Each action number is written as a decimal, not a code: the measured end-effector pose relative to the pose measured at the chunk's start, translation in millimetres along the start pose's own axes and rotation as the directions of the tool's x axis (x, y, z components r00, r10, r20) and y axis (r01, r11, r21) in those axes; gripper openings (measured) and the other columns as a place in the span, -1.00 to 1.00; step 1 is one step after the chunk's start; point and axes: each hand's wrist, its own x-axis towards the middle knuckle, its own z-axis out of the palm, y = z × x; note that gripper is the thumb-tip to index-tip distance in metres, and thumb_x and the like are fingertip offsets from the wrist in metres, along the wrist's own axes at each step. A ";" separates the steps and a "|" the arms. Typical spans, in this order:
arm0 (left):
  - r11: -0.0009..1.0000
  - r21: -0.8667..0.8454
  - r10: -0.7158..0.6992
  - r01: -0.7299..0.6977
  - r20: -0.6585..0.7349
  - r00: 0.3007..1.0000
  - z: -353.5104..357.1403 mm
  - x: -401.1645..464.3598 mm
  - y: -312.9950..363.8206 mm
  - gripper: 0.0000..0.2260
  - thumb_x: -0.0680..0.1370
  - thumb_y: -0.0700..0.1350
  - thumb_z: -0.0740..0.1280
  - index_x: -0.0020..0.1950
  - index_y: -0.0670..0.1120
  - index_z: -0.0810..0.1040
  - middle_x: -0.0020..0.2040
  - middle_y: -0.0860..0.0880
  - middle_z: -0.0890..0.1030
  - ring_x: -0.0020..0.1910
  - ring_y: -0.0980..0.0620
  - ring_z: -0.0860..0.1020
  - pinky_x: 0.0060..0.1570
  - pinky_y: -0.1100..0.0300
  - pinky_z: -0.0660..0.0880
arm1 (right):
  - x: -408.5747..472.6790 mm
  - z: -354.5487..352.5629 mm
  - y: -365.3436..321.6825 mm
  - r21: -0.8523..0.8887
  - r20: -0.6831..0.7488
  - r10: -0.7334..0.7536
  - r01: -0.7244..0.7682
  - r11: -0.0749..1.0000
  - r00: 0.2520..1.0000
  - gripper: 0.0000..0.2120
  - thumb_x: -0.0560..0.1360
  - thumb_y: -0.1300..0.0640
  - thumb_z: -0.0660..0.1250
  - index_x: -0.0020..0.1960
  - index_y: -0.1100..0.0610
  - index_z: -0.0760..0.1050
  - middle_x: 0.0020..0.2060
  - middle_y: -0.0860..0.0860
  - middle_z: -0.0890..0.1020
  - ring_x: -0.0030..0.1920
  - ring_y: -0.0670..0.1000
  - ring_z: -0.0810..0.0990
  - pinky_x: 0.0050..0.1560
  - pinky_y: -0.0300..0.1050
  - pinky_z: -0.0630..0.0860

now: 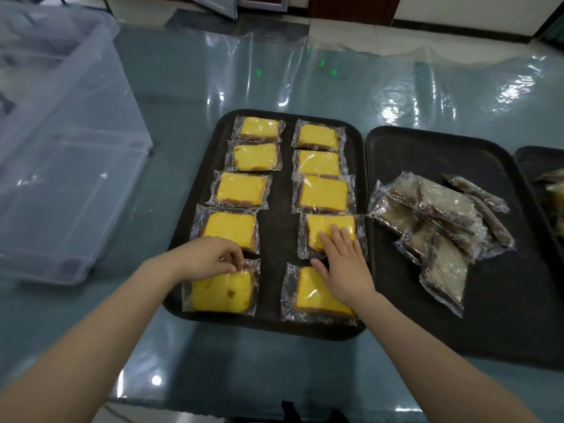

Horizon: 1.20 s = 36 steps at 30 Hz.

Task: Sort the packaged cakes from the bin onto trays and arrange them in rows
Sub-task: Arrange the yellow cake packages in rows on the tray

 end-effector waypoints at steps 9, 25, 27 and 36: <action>0.966 0.215 -0.011 0.143 -0.517 0.856 57.2 24.8 -16.9 -0.35 0.50 0.27 0.17 0.51 0.07 0.07 0.51 0.02 0.11 0.49 -0.12 0.05 0.42 -0.01 0.09 | -8.1 12.8 -13.7 -0.104 -0.047 0.025 -0.030 0.994 0.999 -0.33 0.53 -0.32 -0.18 0.54 -0.10 -0.29 0.53 -0.02 -0.30 0.51 0.07 -0.35 0.44 0.06 -0.23; 0.941 0.303 0.016 0.152 -0.487 0.873 84.7 41.8 -17.0 -0.48 0.63 0.08 -0.09 0.48 0.02 -0.30 0.51 -0.03 -0.28 0.47 0.00 -0.31 0.41 0.11 -0.27 | -0.4 11.0 -21.6 -0.149 0.001 -0.091 0.090 0.985 0.996 -0.48 0.66 -0.09 -0.14 0.55 0.03 -0.17 0.52 -0.08 -0.16 0.50 0.00 -0.29 0.42 -0.06 -0.39; 0.943 0.299 0.021 0.148 -0.495 0.869 85.5 42.4 -17.6 -0.49 0.63 0.06 -0.08 0.49 0.02 -0.28 0.51 -0.03 -0.26 0.47 0.01 -0.31 0.41 0.12 -0.27 | -0.2 11.2 -22.1 -0.153 -0.007 -0.092 0.090 0.984 0.996 -0.49 0.66 -0.09 -0.14 0.55 0.02 -0.14 0.52 -0.08 -0.13 0.51 -0.01 -0.27 0.42 -0.06 -0.39; 0.942 0.310 0.044 0.127 -0.492 0.870 84.7 42.3 -18.1 -0.47 0.62 0.10 -0.09 0.51 0.00 -0.24 0.52 -0.02 -0.25 0.48 0.03 -0.31 0.41 0.13 -0.30 | -4.3 9.4 -23.4 -0.120 -0.084 -0.078 0.068 0.990 0.993 -0.50 0.64 -0.10 -0.01 0.53 0.03 0.12 0.52 -0.04 0.15 0.51 -0.02 -0.07 0.47 -0.01 -0.17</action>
